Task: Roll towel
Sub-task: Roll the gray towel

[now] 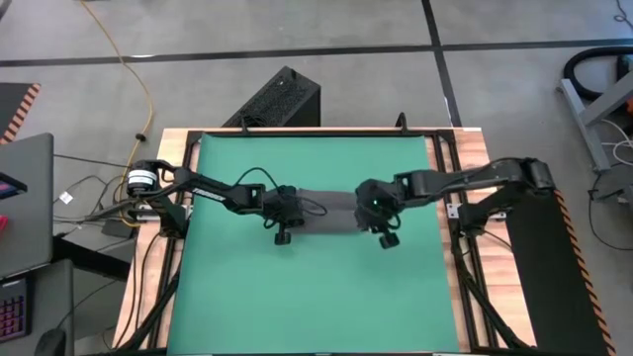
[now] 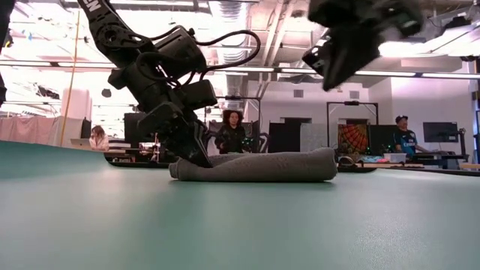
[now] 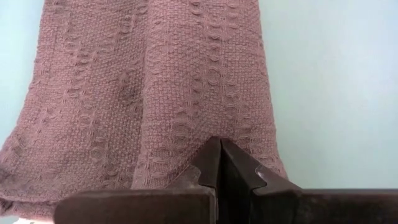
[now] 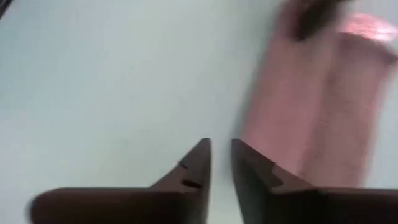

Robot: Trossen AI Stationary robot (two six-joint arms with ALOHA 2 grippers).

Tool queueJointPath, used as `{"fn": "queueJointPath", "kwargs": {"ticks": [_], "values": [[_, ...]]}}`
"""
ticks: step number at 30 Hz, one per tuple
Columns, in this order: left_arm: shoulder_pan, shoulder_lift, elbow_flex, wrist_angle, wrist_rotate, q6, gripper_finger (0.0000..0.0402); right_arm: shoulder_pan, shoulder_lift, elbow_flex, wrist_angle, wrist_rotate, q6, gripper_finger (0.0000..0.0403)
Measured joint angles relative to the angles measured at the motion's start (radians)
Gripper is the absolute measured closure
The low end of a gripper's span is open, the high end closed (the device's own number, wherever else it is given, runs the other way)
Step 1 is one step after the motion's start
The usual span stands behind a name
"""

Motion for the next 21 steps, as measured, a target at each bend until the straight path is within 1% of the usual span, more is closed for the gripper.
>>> {"fn": "queueJointPath", "kwargs": {"ticks": [4, 7, 10, 12, 16, 21], "values": [[0.000, 0.000, 0.000, 0.000, 0.004, 0.011, 0.0401, 0.032, 0.023, 0.000, -0.052, 0.040, -0.098, 0.0255], [0.000, 0.000, 0.000, 0.000, 0.004, 0.012, 0.0401, 0.036, 0.076, 0.000, -0.006, 0.111, -0.148, 0.0197], [0.000, 0.000, 0.000, 0.000, 0.005, 0.019, 0.0401, 0.033, 0.137, 0.002, 0.053, 0.164, -0.180, 0.0154], [0.000, 0.000, 0.000, 0.000, 0.006, 0.019, 0.0401, 0.030, 0.179, 0.002, 0.054, 0.167, -0.202, 0.0142], [0.000, 0.000, 0.000, 0.000, 0.006, 0.027, 0.0401, 0.036, 0.258, 0.002, 0.046, 0.168, -0.215, 0.0139], [0.000, 0.001, 0.000, 0.001, 0.006, 0.030, 0.0401, 0.028, 0.363, 0.002, 0.049, 0.253, -0.211, 0.0138]]}}
